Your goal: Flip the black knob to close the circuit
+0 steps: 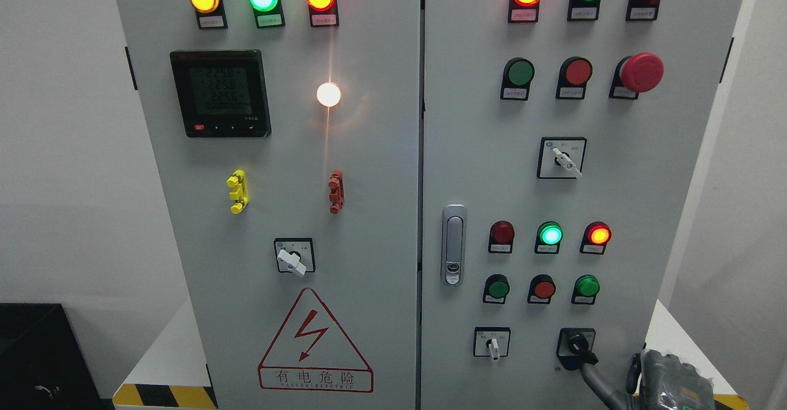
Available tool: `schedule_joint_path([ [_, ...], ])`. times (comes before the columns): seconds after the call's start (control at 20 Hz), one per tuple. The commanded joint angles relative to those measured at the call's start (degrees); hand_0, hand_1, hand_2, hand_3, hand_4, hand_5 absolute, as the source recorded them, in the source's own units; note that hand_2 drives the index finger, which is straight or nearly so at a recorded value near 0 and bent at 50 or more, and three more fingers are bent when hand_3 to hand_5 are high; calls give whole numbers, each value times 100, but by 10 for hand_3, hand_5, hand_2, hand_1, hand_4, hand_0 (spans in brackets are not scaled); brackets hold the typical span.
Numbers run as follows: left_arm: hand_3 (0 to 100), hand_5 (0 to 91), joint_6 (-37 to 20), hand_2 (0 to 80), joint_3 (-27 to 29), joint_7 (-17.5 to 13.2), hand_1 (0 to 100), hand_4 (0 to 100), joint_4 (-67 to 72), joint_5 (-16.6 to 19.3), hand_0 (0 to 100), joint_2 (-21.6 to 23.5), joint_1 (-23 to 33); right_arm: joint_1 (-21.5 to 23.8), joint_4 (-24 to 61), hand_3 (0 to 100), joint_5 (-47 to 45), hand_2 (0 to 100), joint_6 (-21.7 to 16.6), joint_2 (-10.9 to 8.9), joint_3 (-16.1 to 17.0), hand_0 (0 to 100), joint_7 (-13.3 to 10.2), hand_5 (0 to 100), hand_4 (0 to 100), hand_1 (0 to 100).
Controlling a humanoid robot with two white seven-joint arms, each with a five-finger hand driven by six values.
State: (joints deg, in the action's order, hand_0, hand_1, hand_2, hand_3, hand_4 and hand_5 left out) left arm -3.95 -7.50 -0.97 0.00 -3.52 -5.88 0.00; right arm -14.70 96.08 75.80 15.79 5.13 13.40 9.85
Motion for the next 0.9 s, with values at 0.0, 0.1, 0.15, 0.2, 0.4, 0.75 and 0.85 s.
schedule_joint_path([
  [0.0,0,0,0,0,3,0,556,0,-132,0,120,-1,123,-16,16,968,-13,833,-6,-12,23,0,-45,900,858,72],
  [0.1,0,0,0,0,3,0,556,0,-132,0,120,-1,123,-24,16,969,-13,832,-6,-12,23,0,-54,900,858,71],
  [0.15,0,0,0,0,3,0,556,0,-132,0,120,-1,123,-25,16,969,-13,832,-6,-12,23,0,-54,900,858,71],
  [0.2,0,0,0,0,3,0,556,0,-132,0,120,-1,123,-16,25,968,-13,832,-15,-4,23,0,-54,899,858,71],
  [0.4,0,0,0,0,-6,0,556,0,-132,0,120,-1,123,2,25,968,-21,831,-59,-3,14,0,-80,899,857,72],
  [0.75,0,0,0,0,3,0,556,0,-132,0,120,-1,123,19,43,967,-57,830,-59,23,-39,0,-106,898,856,76],
  [0.85,0,0,0,0,3,0,556,0,-132,0,120,8,123,28,43,967,-83,829,-59,23,-56,0,-106,897,856,77],
])
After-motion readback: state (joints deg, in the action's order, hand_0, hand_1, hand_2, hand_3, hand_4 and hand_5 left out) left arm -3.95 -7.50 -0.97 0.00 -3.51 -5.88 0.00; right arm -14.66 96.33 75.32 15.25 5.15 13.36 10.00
